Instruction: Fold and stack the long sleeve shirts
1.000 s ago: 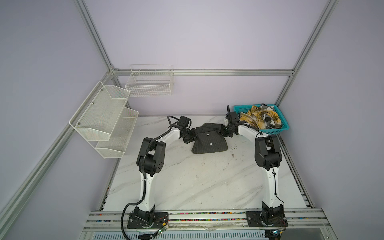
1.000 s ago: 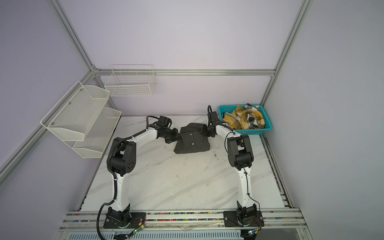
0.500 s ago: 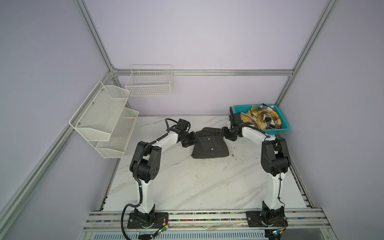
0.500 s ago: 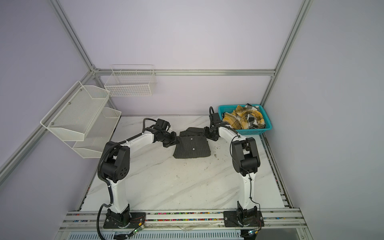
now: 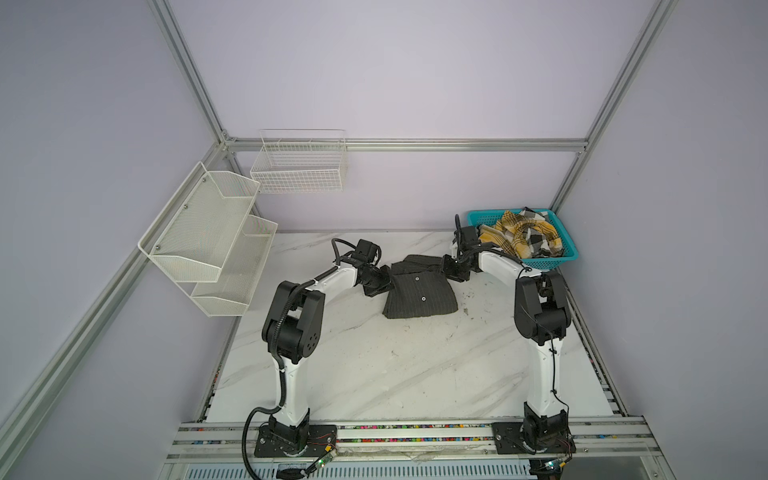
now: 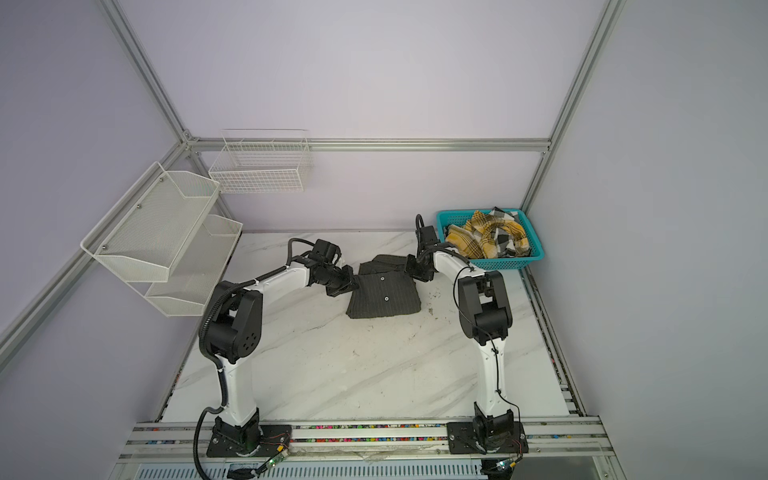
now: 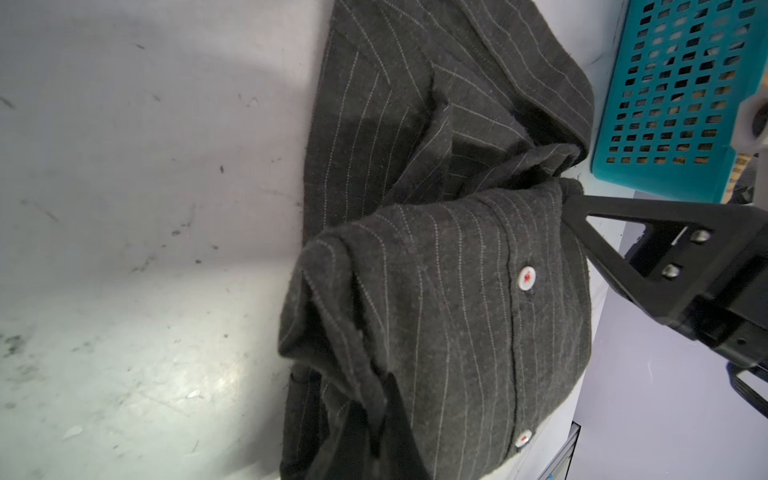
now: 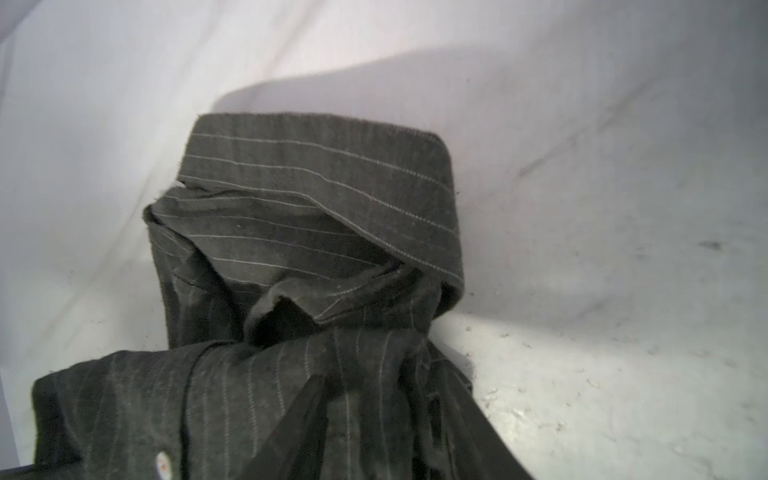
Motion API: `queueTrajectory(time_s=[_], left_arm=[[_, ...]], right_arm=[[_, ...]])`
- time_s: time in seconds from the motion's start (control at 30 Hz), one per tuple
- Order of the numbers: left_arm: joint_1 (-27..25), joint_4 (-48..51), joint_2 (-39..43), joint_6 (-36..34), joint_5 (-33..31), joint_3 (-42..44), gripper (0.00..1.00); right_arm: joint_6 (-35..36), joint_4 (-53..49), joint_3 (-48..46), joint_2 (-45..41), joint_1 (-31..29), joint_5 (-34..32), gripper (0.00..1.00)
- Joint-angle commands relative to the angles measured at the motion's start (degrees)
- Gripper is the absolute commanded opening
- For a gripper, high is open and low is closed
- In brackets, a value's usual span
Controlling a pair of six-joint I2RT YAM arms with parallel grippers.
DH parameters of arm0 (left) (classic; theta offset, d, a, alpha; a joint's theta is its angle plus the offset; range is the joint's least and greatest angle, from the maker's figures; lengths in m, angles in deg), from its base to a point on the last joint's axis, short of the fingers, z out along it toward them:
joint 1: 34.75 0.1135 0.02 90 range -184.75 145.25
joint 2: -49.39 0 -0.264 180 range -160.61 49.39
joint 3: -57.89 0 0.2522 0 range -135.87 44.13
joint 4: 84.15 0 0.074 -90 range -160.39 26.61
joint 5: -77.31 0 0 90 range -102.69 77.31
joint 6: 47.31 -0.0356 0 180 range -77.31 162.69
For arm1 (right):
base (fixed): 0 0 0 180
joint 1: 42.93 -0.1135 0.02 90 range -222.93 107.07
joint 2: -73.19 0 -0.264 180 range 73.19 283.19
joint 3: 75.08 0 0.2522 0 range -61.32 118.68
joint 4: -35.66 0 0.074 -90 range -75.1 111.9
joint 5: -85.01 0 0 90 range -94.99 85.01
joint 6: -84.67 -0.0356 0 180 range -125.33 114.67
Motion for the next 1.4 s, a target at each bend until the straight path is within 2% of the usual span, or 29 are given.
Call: queueTrajectory(time_s=[0.0,0.07,0.1,0.17,0.23,0.3,0.4,0.57,0.7,0.77,1.0,1.1,1.13,1.17,1.23,1.27,1.33,1.37], left_arm=[[0.07,-0.19,-0.15,-0.24,0.43,-3.14,0.00],[0.05,0.02,-0.14,-0.25,0.25,-3.36,0.00],[0.04,0.11,-0.13,-0.33,0.22,-3.43,0.00],[0.07,0.12,-0.13,-0.36,0.22,-3.56,0.00],[0.05,0.22,-0.25,-0.46,0.39,-3.71,0.00],[0.08,0.37,-0.29,-0.58,0.39,-3.80,0.00],[0.13,0.53,-0.31,-0.67,0.35,-3.85,0.00],[0.12,0.93,-0.31,-0.86,0.20,-4.33,0.00],[0.12,1.20,-0.30,-1.03,0.22,-4.60,0.00],[0.13,1.22,-0.10,-0.96,0.14,-4.68,0.00],[-0.23,1.24,3.07,-0.77,0.05,-5.64,0.00],[-0.23,1.20,3.27,-0.86,0.13,-6.51,0.00],[-0.23,1.23,3.01,-0.78,0.33,-6.75,0.00],[-0.21,1.23,2.75,-0.62,0.58,-6.79,0.00],[-0.32,1.21,2.31,-0.35,0.75,-6.45,0.00],[-0.45,1.24,2.11,-0.33,0.80,-6.20,0.00],[-0.48,1.10,2.07,-0.39,0.82,-5.62,0.00],[-0.45,1.08,2.14,-0.42,0.83,-5.40,0.00]], right_arm=[[0.51,-1.51,1.72,0.98,-0.31,1.43,0.36],[0.40,-1.48,1.76,0.58,-0.29,1.37,0.26],[0.22,-1.23,1.50,0.12,-0.38,1.17,0.26],[0.22,-1.00,1.06,-0.92,-0.39,1.07,0.31],[0.56,-1.71,1.09,-1.38,-0.44,0.08,0.43],[0.91,-2.21,1.14,-1.52,-0.44,-0.69,0.45],[0.91,-2.19,0.82,-1.88,-0.39,-0.63,0.31],[1.01,-2.04,0.24,-2.36,-0.72,-1.36,0.15],[1.48,-2.71,0.86,-2.40,-0.96,-2.32,0.14],[1.57,-2.71,1.10,-2.76,-1.05,-2.91,0.00],[1.87,0.59,-3.81,-11.21,-1.29,-3.14,0.00],[-0.30,1.63,-6.17,-12.68,-1.26,-2.97,0.00],[-0.26,1.76,-6.58,-12.47,-1.26,-3.07,0.13],[-0.17,2.17,-7.13,-12.12,-1.33,-2.79,0.20],[0.47,2.68,-7.69,-11.41,-1.28,-2.09,0.25],[0.42,2.69,-7.77,-11.15,-1.30,-1.99,0.25],[-0.14,3.20,-8.29,-11.17,-1.33,-2.26,0.13],[-0.25,3.45,-8.39,-11.15,-1.31,-2.35,0.12]])
